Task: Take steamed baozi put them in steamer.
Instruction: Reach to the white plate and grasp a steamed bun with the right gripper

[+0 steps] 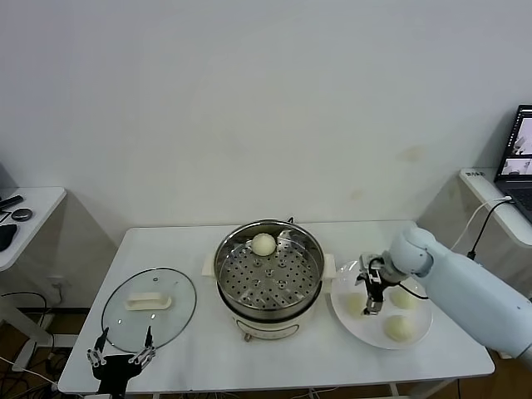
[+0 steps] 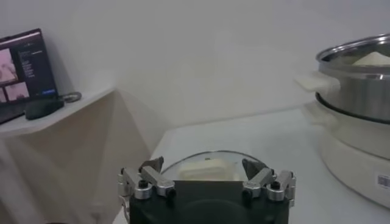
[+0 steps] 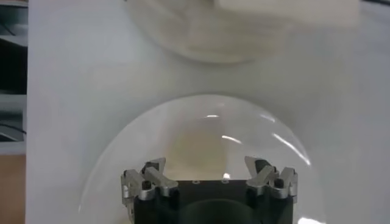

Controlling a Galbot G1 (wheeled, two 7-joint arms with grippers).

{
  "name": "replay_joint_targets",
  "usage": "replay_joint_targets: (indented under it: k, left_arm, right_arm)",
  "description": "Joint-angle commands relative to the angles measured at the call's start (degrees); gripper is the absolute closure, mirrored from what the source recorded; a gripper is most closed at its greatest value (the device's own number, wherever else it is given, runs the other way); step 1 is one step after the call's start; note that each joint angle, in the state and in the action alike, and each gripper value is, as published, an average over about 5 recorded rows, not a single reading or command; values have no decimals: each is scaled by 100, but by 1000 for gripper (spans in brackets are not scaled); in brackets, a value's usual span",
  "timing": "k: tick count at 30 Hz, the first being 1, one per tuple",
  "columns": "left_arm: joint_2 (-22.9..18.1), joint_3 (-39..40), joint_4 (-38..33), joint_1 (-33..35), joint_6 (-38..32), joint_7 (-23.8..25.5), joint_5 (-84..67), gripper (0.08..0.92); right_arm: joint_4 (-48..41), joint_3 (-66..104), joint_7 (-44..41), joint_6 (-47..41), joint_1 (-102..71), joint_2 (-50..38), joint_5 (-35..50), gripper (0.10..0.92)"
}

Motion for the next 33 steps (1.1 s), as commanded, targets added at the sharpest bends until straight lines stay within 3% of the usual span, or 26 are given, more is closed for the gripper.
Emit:
replay_joint_targets:
  k: [1,22,25,33]
  left_arm:
    - [1,4,34,-5,0,-3,13,177]
    - [11,-17,171,-92,2,11,6,177]
    - [8,-20,168,-85,2,10,6,177]
    - [-4,-5,170,-95,2,8,10,177]
  right_arm:
    - [-98,13,75,-28,-137,88,-88,203]
    - [-387,-141,70,61,-32,219,-301,203]
    - [-388,-119,72,55,-28,209,-289,234]
    - [-362,-47,84,42,23,166,-172,444]
